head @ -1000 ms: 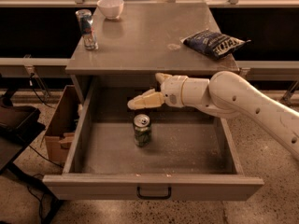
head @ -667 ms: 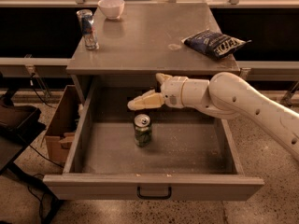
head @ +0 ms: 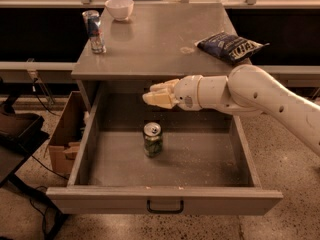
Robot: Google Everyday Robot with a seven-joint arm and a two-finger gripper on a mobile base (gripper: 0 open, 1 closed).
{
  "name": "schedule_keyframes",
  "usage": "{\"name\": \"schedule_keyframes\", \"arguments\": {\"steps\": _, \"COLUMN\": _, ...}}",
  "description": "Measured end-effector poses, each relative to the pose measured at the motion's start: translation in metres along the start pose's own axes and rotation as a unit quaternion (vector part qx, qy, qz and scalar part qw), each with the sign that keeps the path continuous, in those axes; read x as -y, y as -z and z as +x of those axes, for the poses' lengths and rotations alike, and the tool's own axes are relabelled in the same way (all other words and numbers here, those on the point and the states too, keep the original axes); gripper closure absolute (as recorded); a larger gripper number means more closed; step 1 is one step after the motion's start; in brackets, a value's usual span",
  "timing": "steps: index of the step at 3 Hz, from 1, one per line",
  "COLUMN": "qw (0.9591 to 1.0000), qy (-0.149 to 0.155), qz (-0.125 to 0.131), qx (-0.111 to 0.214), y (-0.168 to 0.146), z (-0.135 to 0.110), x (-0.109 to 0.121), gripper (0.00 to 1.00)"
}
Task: Place green can into top drawer
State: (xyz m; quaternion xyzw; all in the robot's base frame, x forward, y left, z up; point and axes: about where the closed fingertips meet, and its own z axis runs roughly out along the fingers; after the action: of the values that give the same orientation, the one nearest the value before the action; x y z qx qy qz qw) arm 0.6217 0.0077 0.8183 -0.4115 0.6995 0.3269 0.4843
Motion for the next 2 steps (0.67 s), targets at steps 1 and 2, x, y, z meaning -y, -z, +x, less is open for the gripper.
{"name": "schedule_keyframes", "arguments": {"steps": 1, "qw": 0.9976, "qy": -0.013, "qz": -0.016, "qx": -0.066, "y": 0.033, "z": -0.011, "x": -0.018, "gripper": 0.79}}
{"name": "schedule_keyframes", "arguments": {"steps": 2, "qw": 0.9761, "qy": 0.004, "qz": 0.005, "qx": -0.217, "y": 0.070, "z": -0.019, "x": -0.046, "gripper": 0.74}}
